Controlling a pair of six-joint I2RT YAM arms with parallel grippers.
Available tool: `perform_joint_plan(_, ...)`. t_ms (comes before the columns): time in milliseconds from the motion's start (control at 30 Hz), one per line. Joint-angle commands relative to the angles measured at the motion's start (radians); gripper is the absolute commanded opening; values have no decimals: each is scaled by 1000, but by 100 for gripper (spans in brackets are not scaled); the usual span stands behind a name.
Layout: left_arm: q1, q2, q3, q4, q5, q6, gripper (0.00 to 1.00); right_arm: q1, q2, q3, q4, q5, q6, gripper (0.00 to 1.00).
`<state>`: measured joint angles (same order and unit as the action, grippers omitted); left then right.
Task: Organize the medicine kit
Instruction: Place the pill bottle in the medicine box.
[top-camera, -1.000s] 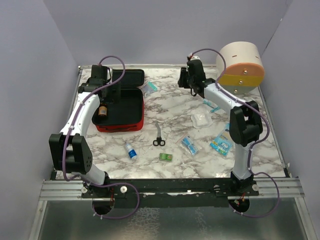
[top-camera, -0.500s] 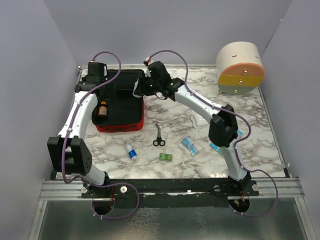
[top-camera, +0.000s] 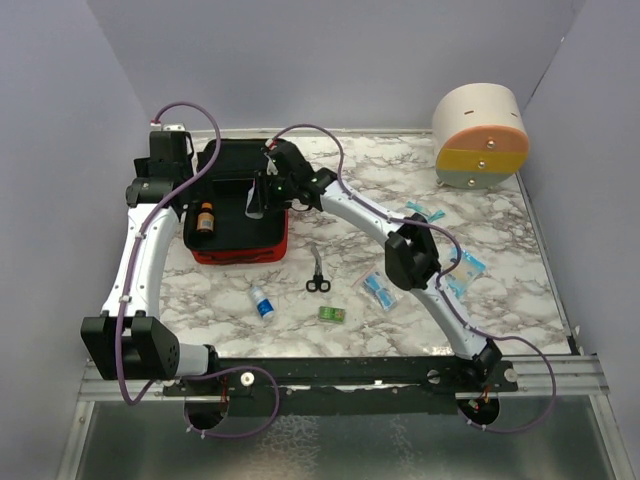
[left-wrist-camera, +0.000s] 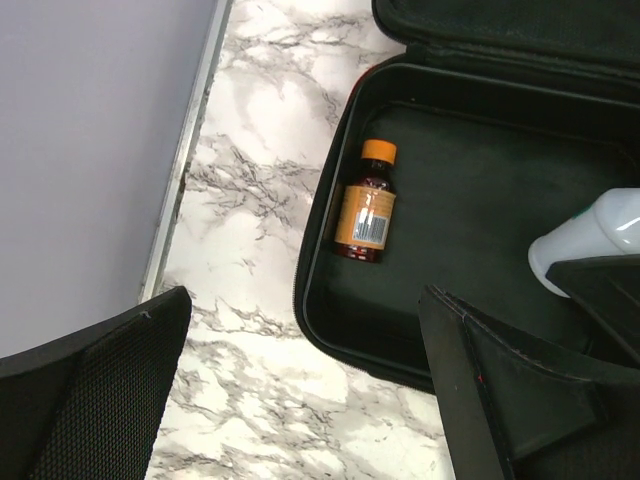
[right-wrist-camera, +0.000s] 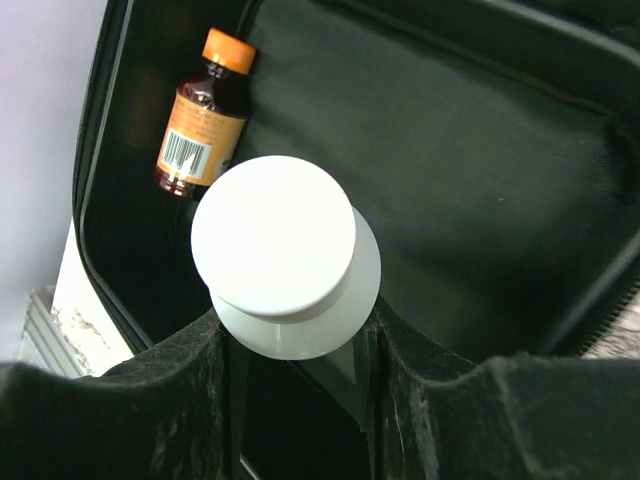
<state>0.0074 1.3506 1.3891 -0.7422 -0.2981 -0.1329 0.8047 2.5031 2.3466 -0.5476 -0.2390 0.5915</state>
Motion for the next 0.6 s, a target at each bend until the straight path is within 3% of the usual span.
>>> perform_joint_plan(0, 3, -30, -50, -2, -17, -10, 99, 34, 45, 76, -5, -101, 36, 1)
perform_joint_plan(200, 5, -24, -52, -1, -2, -13, 99, 62, 62, 76, -16, -131, 45, 1)
perform_joint_plan(400, 4, -11, -63, 6, 23, -23, 99, 73, 43, 21, -20, -116, 27, 27)
perform_joint_plan(567, 4, -5, -64, 4, 37, -25, 99, 74, 48, -3, -11, -102, 24, 35)
